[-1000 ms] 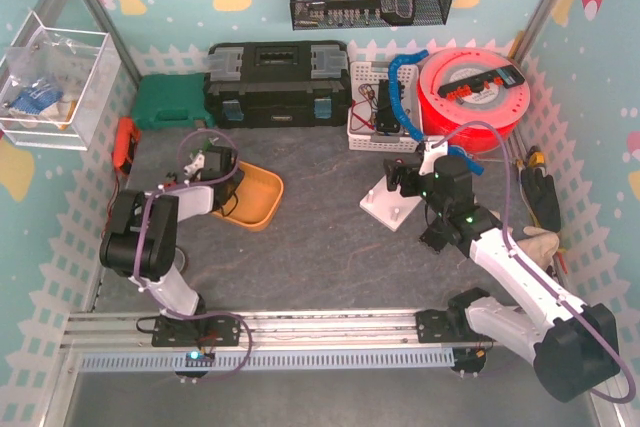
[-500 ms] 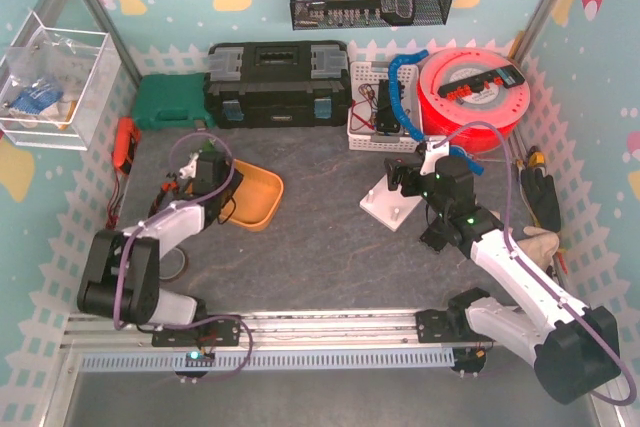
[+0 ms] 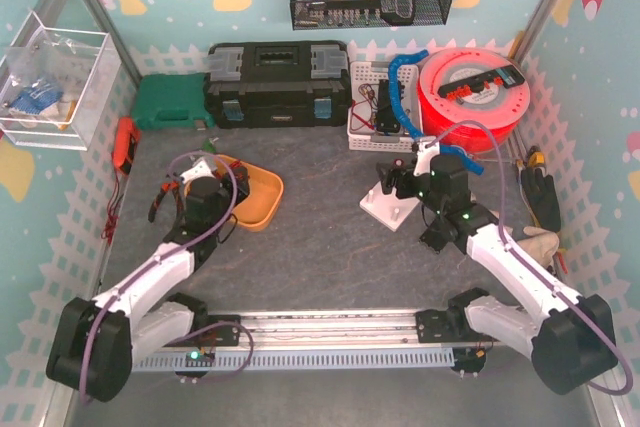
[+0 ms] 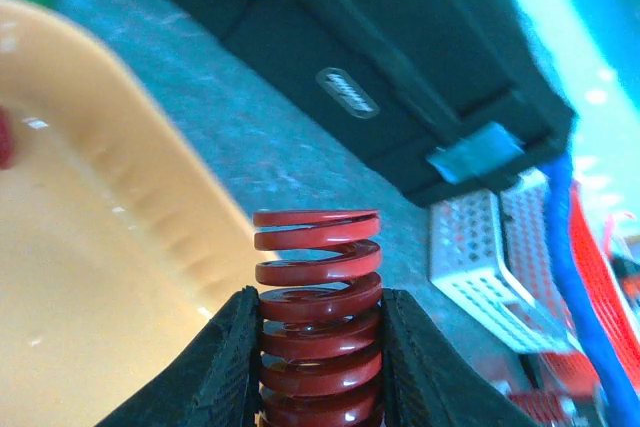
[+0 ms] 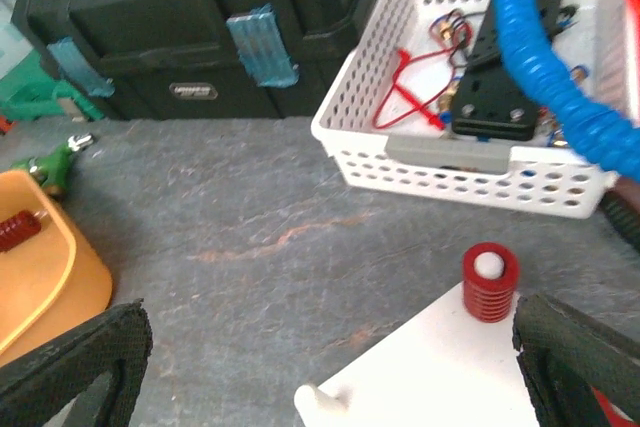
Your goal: Install the large spring
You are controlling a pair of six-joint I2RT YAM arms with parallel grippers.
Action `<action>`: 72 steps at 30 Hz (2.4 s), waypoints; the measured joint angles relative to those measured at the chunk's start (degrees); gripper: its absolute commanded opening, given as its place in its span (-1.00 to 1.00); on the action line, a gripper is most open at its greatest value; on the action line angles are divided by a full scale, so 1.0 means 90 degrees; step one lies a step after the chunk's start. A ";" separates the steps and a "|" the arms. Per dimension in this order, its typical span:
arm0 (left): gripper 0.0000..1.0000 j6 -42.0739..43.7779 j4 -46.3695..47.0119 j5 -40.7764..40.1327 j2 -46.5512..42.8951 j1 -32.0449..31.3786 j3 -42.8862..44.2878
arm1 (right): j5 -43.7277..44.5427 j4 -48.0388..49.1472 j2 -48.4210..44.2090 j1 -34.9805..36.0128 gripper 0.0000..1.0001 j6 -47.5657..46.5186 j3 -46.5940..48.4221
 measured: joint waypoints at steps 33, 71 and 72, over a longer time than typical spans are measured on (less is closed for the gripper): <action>-0.75 0.5314 0.4444 0.1972 0.0369 -0.2501 -0.1248 | -0.3383 -0.0784 0.2662 0.1938 0.59 0.0027 0.2569; 0.98 0.6052 0.3772 -0.0170 0.0612 -0.2577 -0.0835 | 0.1435 -0.0690 0.0894 0.2059 -1.00 0.0389 0.0639; 0.98 0.6079 0.3774 -0.0219 0.0612 -0.2577 -0.0835 | 0.1651 -0.0806 0.0816 0.2052 -1.00 0.0410 0.0556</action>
